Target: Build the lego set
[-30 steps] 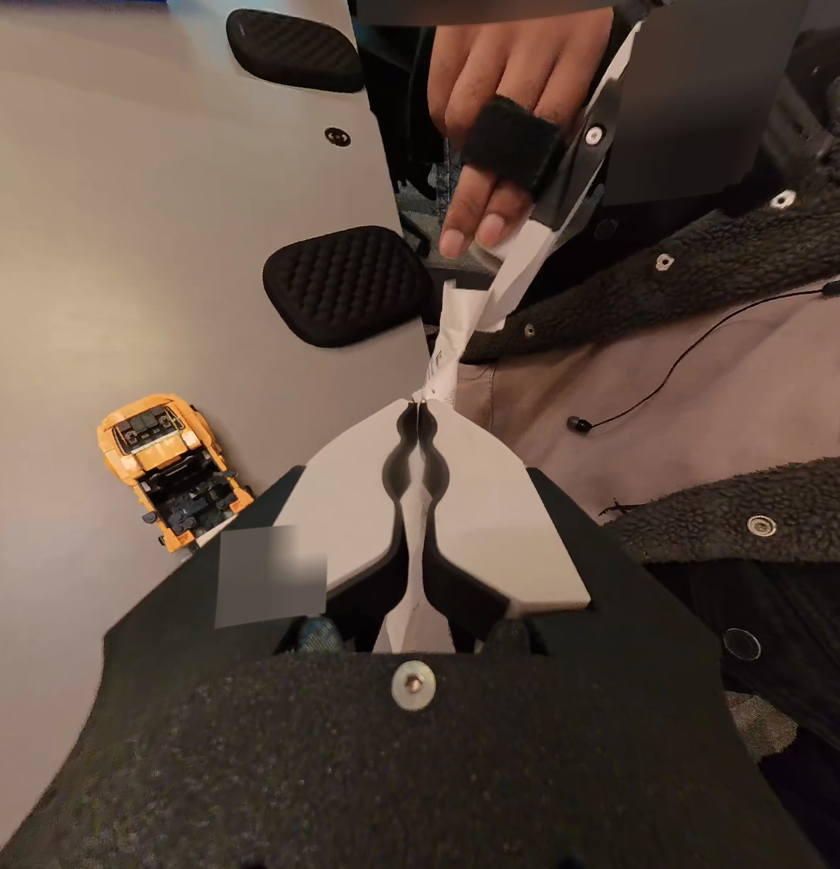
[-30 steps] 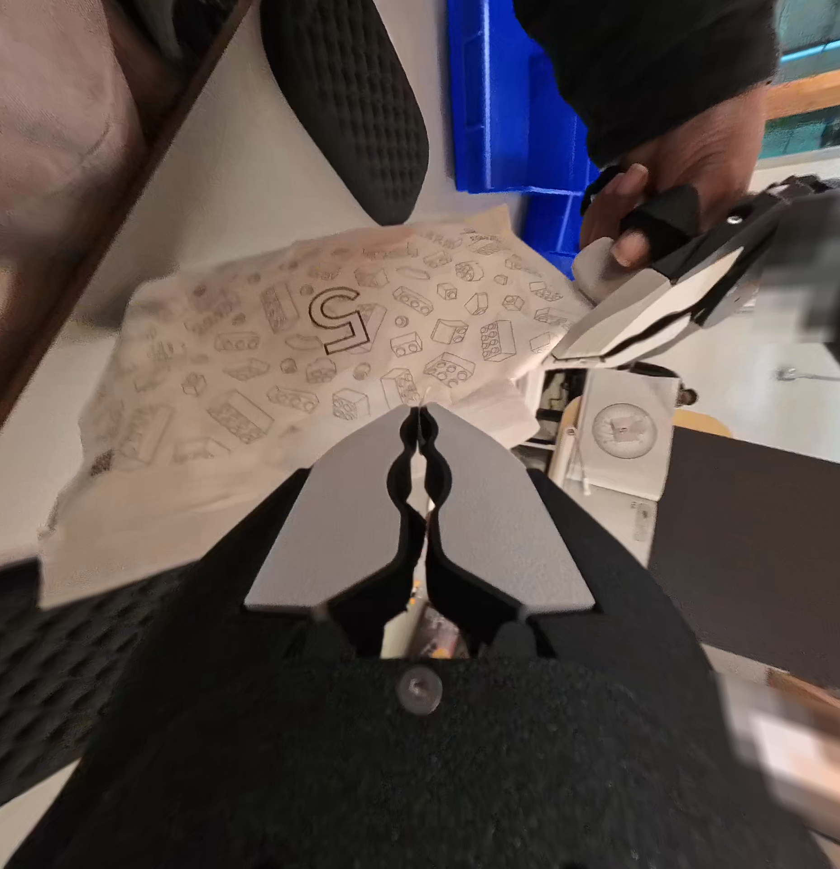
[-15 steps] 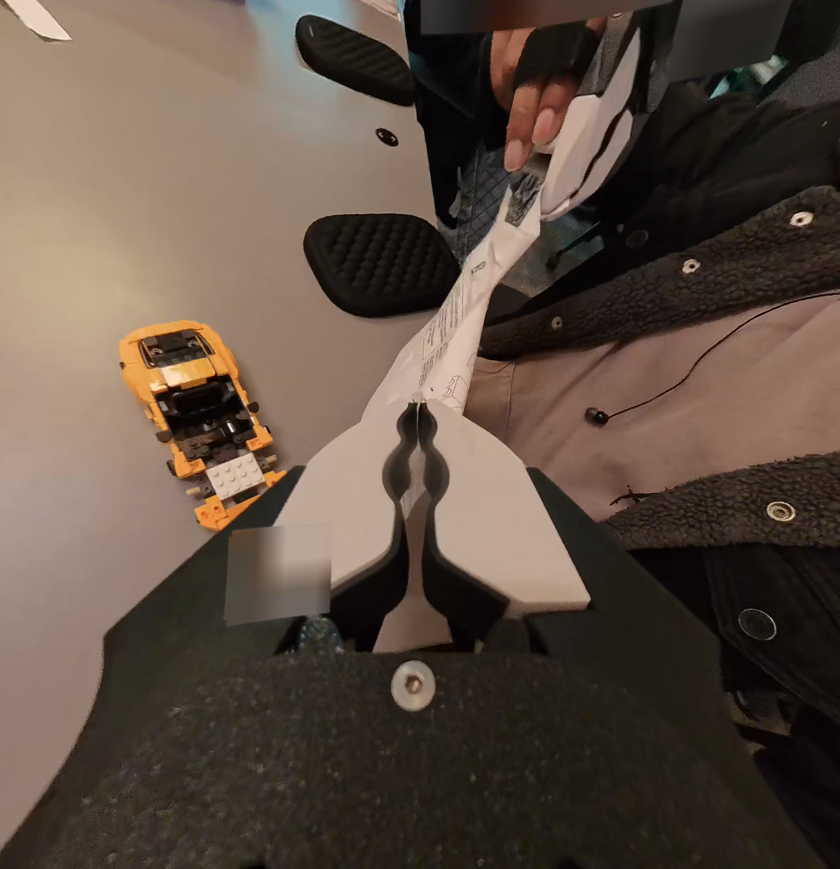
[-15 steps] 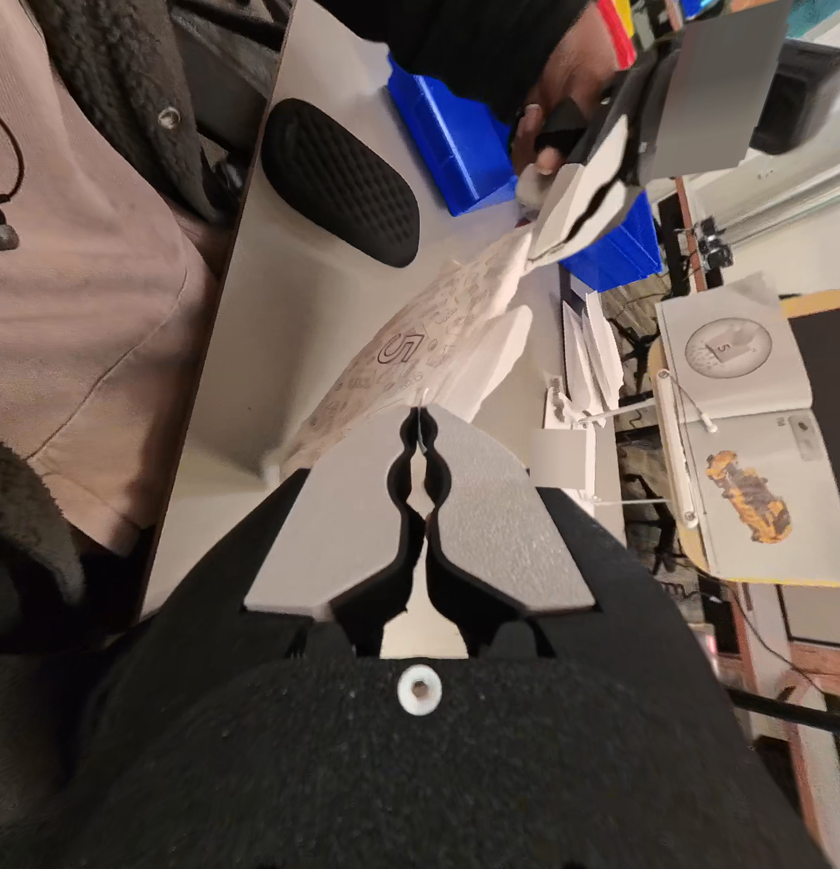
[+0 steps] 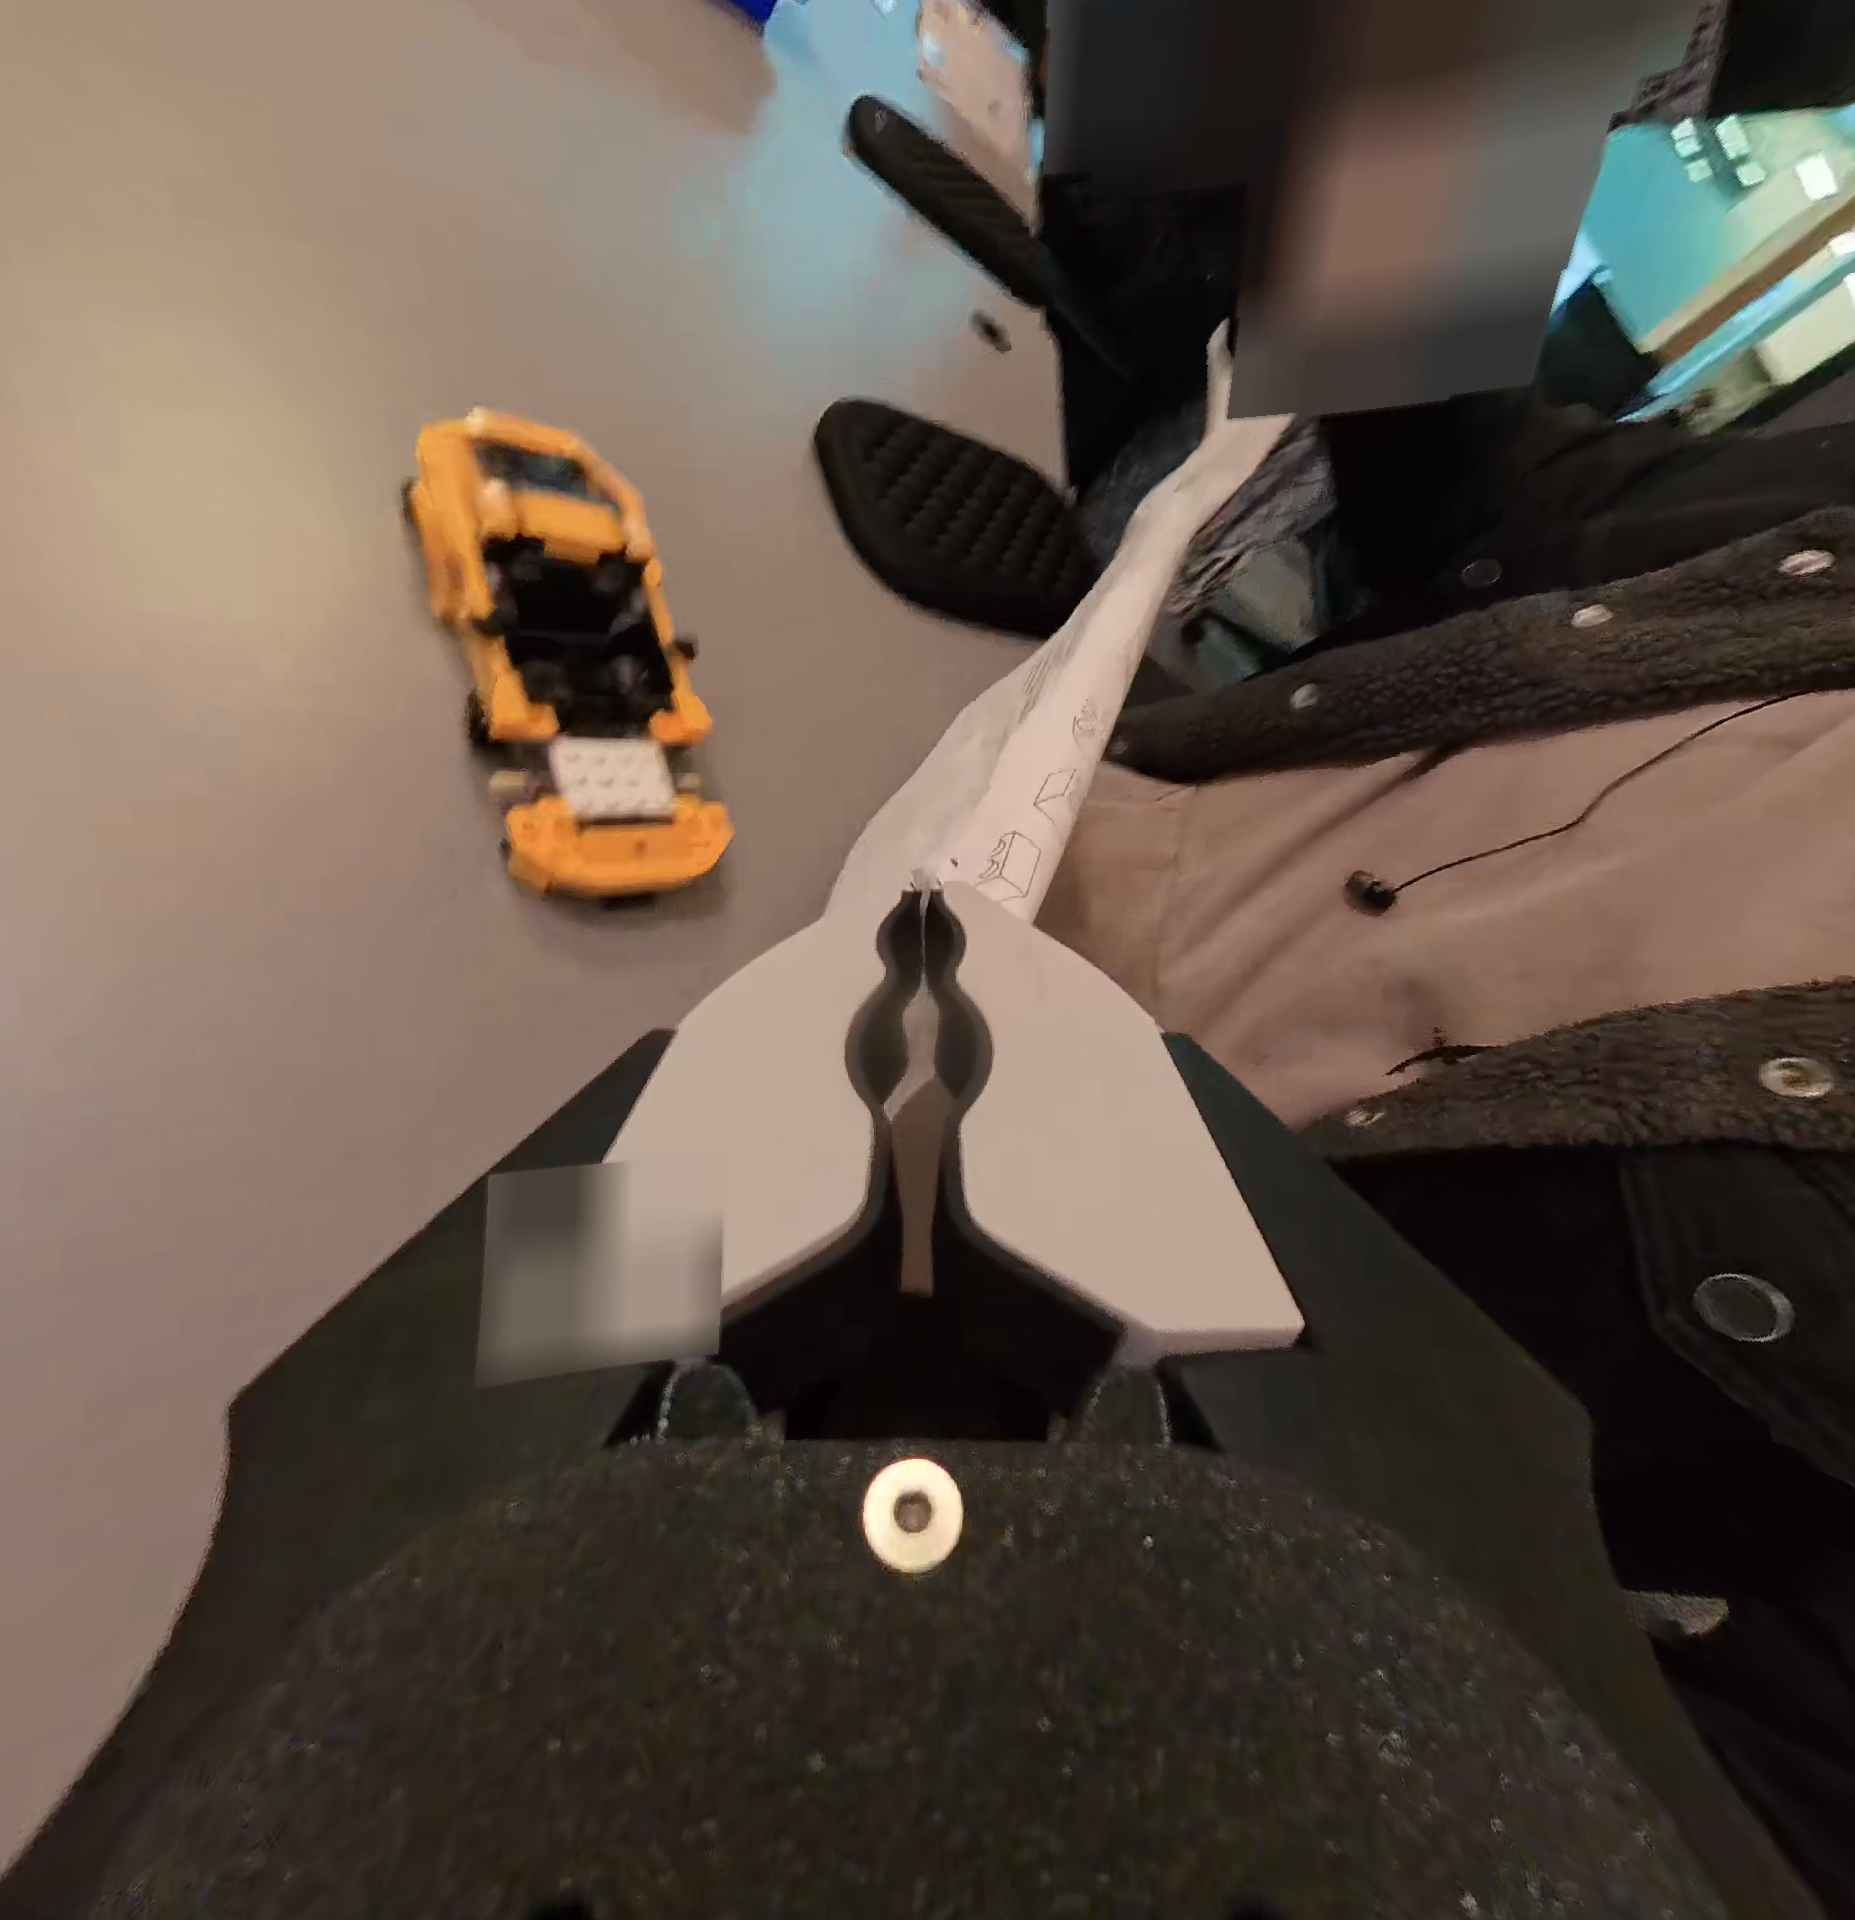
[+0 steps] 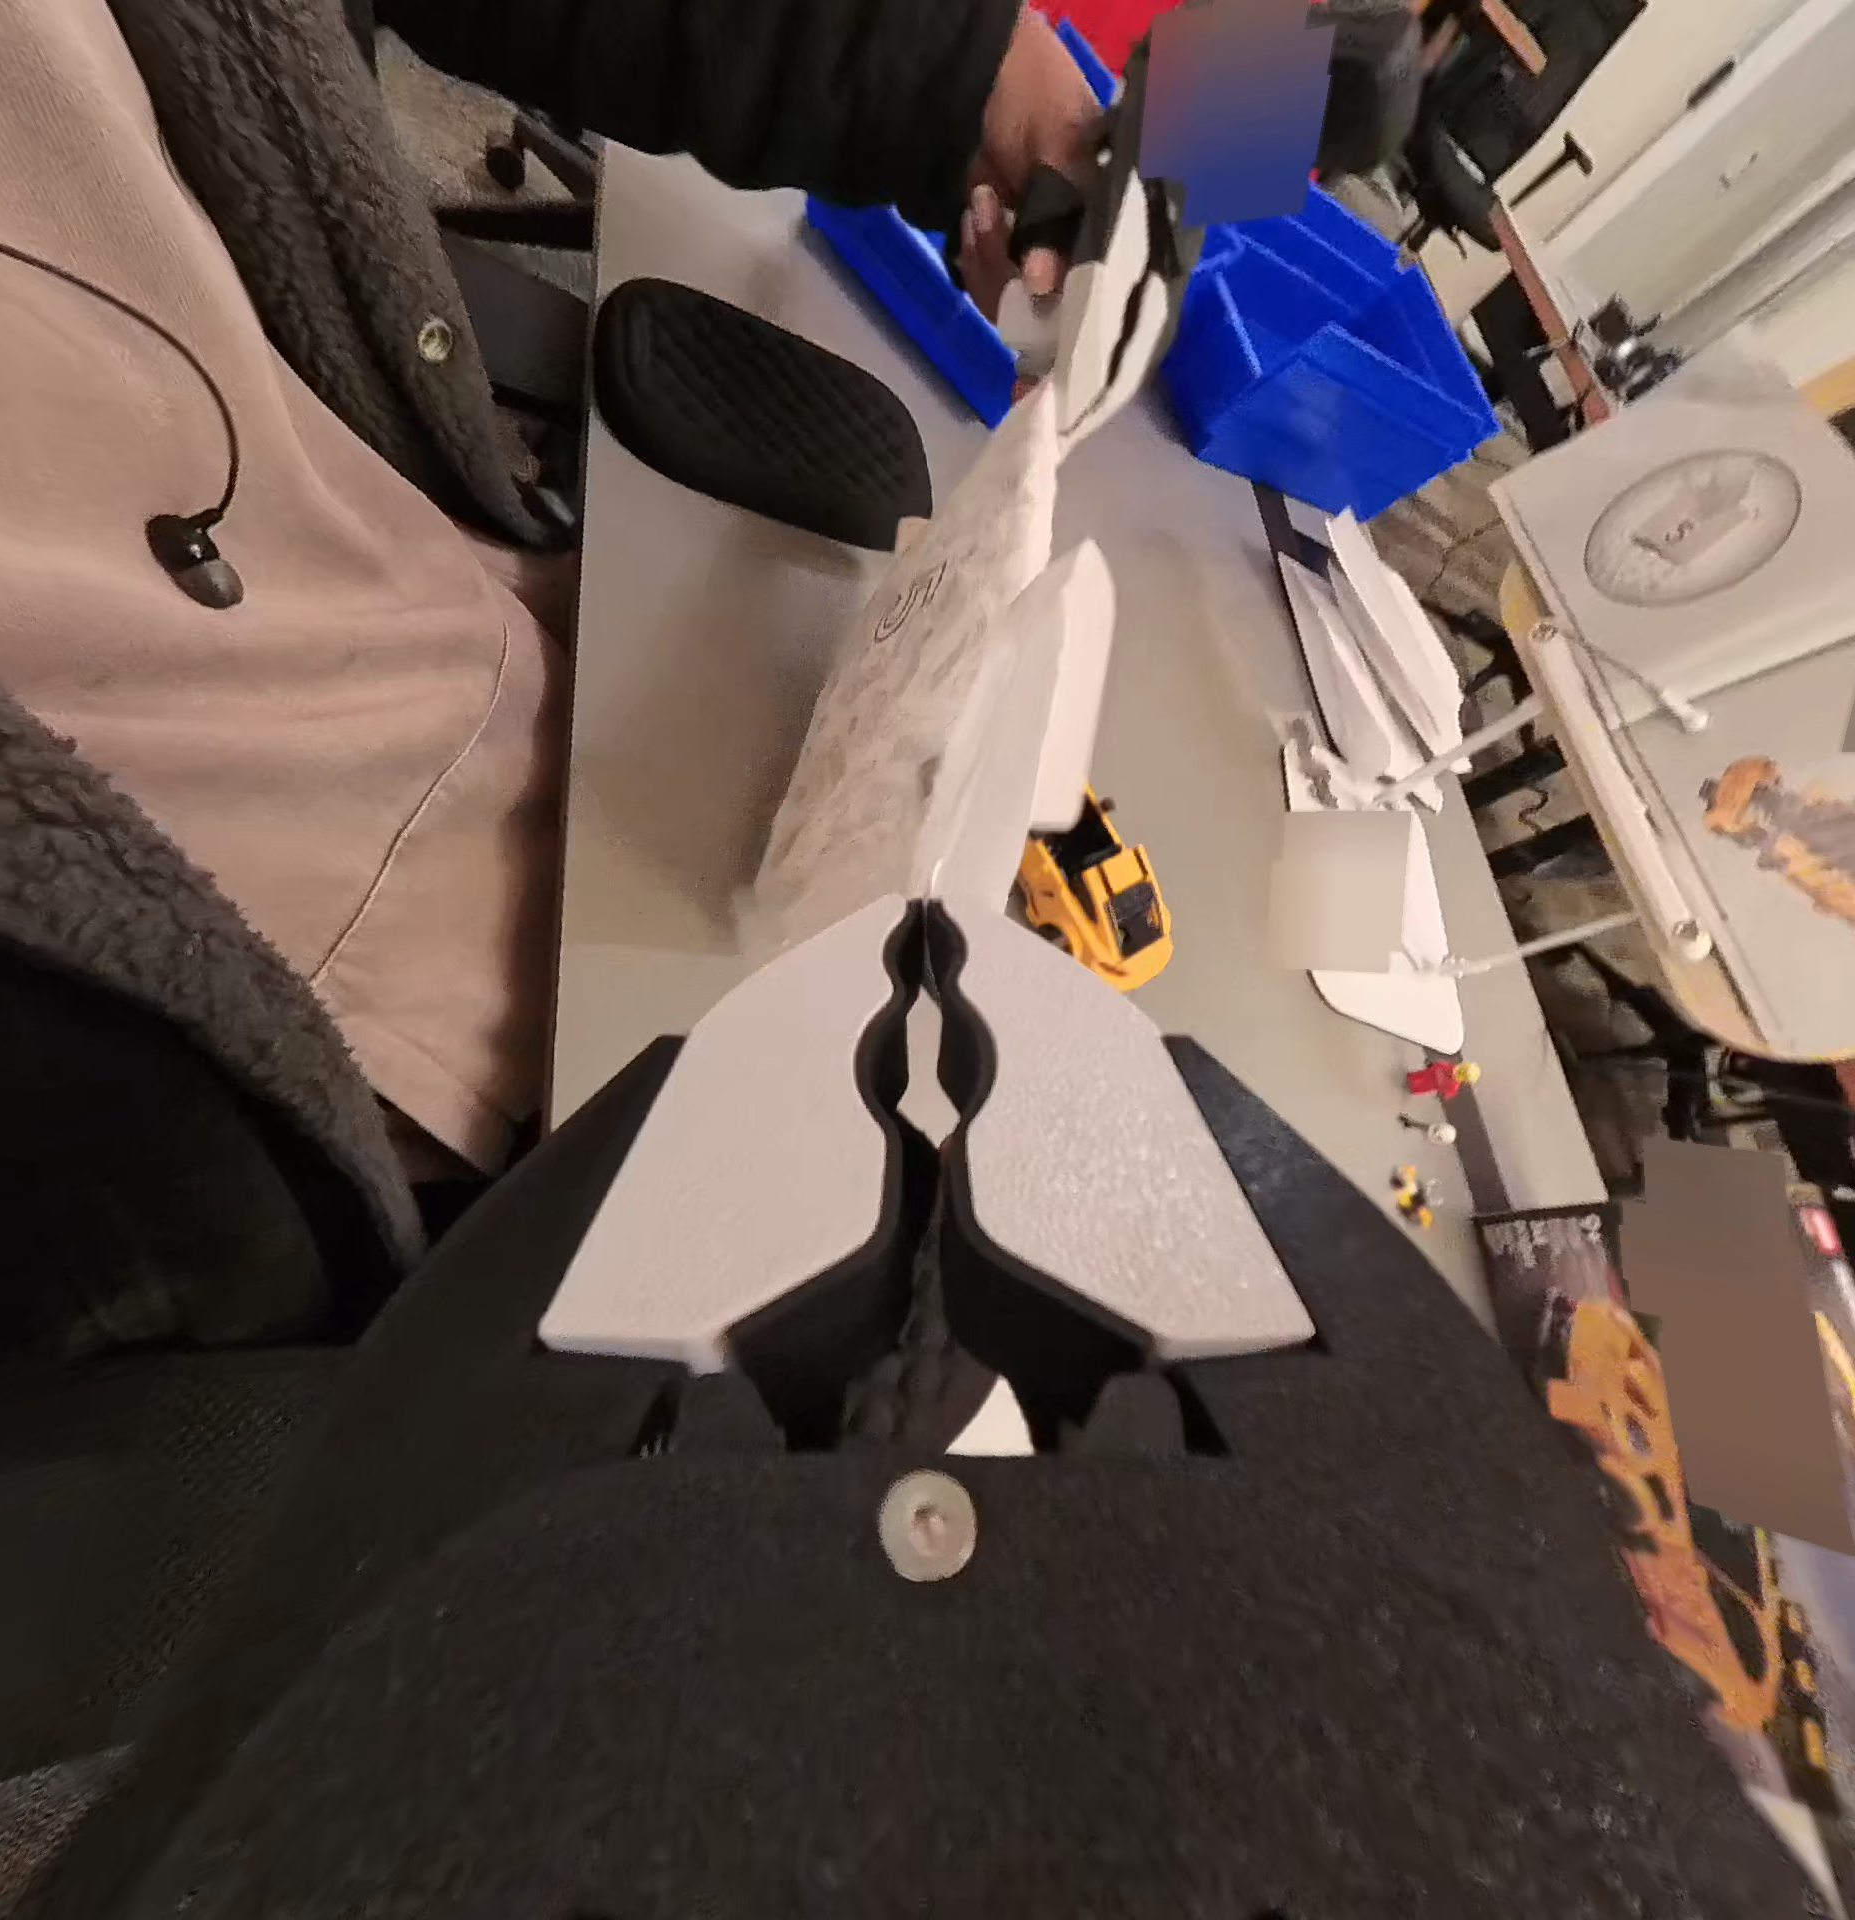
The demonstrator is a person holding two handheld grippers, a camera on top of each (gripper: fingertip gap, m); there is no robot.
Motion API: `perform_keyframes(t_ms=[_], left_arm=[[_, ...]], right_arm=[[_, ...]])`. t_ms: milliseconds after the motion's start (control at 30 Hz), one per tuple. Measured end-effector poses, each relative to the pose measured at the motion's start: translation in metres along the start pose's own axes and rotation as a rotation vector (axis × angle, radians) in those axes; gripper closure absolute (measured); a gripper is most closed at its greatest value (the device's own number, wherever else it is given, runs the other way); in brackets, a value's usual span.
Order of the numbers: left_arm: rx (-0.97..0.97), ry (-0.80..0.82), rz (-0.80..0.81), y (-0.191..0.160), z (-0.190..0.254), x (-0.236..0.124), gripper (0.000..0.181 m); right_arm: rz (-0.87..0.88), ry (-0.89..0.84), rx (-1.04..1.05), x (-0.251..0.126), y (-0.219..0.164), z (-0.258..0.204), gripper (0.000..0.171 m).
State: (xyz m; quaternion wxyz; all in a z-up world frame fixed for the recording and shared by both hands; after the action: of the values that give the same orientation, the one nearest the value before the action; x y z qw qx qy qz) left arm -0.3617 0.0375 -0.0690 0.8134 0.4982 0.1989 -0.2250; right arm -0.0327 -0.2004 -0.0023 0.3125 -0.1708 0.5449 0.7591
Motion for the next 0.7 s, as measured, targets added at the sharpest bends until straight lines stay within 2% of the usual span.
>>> perform_keyframes(t_ms=[133, 333, 500, 700], left_arm=[[-0.048, 0.005, 0.024, -0.018, -0.009, -0.005, 0.18], [-0.067, 0.035, 0.044, -0.025, -0.019, -0.009, 0.18], [-0.063, 0.034, 0.054, -0.03, -0.019, -0.007, 0.18], [-0.067, 0.052, 0.056, -0.033, -0.02, -0.006, 0.18]], right_arm=[[0.012, -0.016, 0.054, -0.01, -0.01, -0.003, 0.171], [0.011, -0.055, 0.12, -0.029, -0.026, -0.004, 0.171], [0.083, -0.115, 0.222, -0.065, -0.047, -0.009, 0.171], [0.173, -0.307, 0.308, -0.139, -0.07, -0.01, 0.171]])
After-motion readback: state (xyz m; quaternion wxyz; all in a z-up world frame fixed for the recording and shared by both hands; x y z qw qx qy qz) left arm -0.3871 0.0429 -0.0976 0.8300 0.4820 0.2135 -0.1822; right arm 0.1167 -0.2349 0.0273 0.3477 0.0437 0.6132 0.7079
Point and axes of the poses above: each gripper's, where its closed fingertips meet, x out along the fingers, y out of its top, z = x × y across the jaws, the point moved 7 cm from there along -x, back along the fingers, and after that the axes turned 15 degrees about y, right-handed, at the moved point
